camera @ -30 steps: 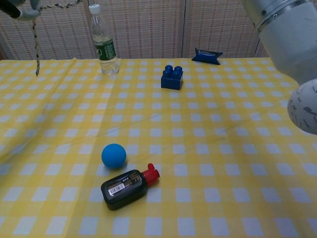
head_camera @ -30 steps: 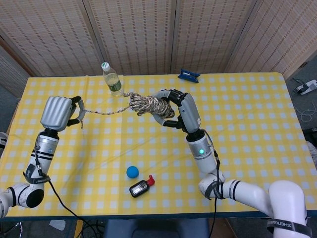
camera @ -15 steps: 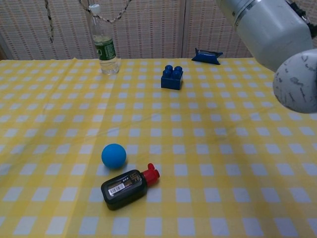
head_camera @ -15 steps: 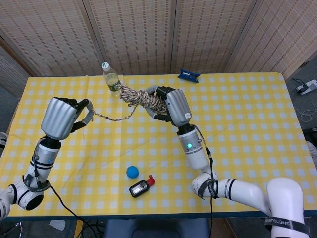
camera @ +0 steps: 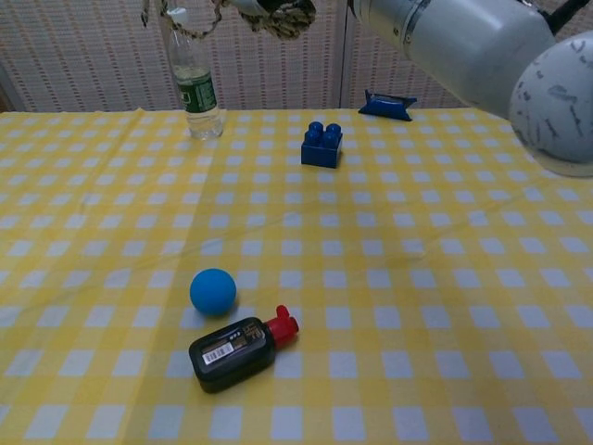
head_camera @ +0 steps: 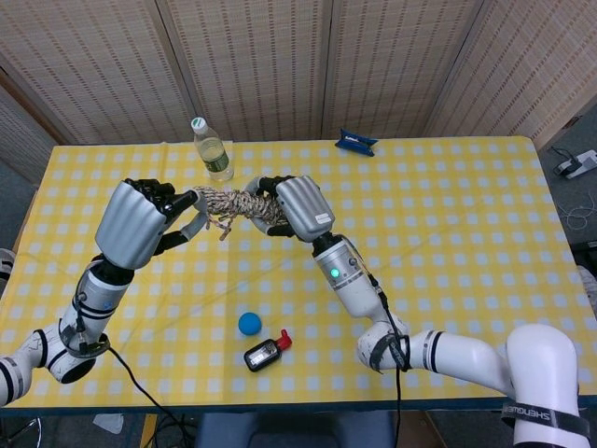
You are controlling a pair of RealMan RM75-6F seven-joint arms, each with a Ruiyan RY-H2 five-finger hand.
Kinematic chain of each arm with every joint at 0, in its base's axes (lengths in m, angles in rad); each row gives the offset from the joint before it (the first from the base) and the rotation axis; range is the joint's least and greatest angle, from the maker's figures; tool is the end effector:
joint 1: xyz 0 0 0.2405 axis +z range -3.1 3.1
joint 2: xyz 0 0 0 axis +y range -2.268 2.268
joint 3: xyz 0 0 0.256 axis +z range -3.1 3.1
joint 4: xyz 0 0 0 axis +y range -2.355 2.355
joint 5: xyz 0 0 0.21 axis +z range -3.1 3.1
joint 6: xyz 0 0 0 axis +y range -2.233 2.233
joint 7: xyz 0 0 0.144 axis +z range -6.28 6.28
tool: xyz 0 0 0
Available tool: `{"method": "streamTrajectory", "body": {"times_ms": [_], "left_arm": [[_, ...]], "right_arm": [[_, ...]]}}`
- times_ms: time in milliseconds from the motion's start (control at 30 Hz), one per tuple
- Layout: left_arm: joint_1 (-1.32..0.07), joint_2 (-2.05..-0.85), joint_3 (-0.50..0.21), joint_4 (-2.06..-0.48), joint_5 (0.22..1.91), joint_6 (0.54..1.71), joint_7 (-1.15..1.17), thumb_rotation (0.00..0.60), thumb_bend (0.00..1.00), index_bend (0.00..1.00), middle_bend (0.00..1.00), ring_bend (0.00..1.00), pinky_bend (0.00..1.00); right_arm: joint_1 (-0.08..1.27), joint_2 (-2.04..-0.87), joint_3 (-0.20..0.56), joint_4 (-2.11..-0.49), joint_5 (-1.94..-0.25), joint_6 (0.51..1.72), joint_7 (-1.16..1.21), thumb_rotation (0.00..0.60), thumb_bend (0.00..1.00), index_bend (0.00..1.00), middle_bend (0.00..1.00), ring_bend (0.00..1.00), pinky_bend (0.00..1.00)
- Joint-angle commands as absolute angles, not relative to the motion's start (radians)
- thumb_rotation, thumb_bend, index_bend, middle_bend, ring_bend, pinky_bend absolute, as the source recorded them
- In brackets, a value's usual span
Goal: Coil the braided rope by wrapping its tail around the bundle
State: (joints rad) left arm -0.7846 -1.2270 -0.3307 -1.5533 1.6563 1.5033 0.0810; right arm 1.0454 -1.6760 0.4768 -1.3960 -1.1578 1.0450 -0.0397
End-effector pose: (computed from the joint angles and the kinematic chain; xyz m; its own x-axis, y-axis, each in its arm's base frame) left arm -0.0574 0.3495 0.1719 0.1101 -0.4852 0.8674 0.5931 -0.6682 -0.4491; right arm 0.0277 -0.4007 0.0174 -0.0427 -0.1105 0.9930 -0.8217 -0.5614 -0.0978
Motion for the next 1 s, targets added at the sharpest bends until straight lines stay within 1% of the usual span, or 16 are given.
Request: {"method": "streamTrajectory", "body": {"times_ms": [33,333,500,733,900,1000], "left_arm": [[-0.799,-1.23,-0.343,-1.557,1.643,1.484,0.089,0.6,0.38,0.71,0.92,0.86,0.96],[-0.846,-1.252,-0.367,-1.565,1.6,1.416,0.1,0.6,0.38,0.71,0.91,0.86,0.95],[-0.867,-1.262,-0.372,-1.569,1.556,1.361,0.128,0.598,0.38,0.7,0.91,0.85,0.95],[-0.87,-1.251,-0.385,-1.59,1.473,1.307,0.135,0.6,0.38,0.7,0.91,0.85,0.95],[-0.861,-1.233,-0.389,-1.604,1.396,1.259,0.128,0.6,0.38,0.69,0.91,0.84,0.94],[-0.855,-1.218,-0.389,-1.607,1.345,1.223,0.13,0.6,0.38,0.69,0.9,0.84,0.94]], "right_arm": [[1.058,-1.661,0.462,-1.407,-1.148,1.011,-0.057,0.6,0.39,0.87,0.71,0.55,0.56],[1.085,-1.649,0.432,-1.412,-1.164,0.934,-0.03,0.6,0.37,0.87,0.71,0.55,0.56],[1.09,-1.653,0.415,-1.397,-1.236,0.929,0.065,0.6,0.34,0.88,0.71,0.55,0.56],[1.073,-1.657,0.376,-1.344,-1.366,0.976,0.25,0.6,0.3,0.89,0.72,0.55,0.56],[1.055,-1.659,0.343,-1.301,-1.466,1.054,0.39,0.6,0.28,0.9,0.73,0.55,0.56],[1.042,-1.654,0.331,-1.287,-1.498,1.094,0.442,0.6,0.27,0.9,0.73,0.55,0.56]]}}
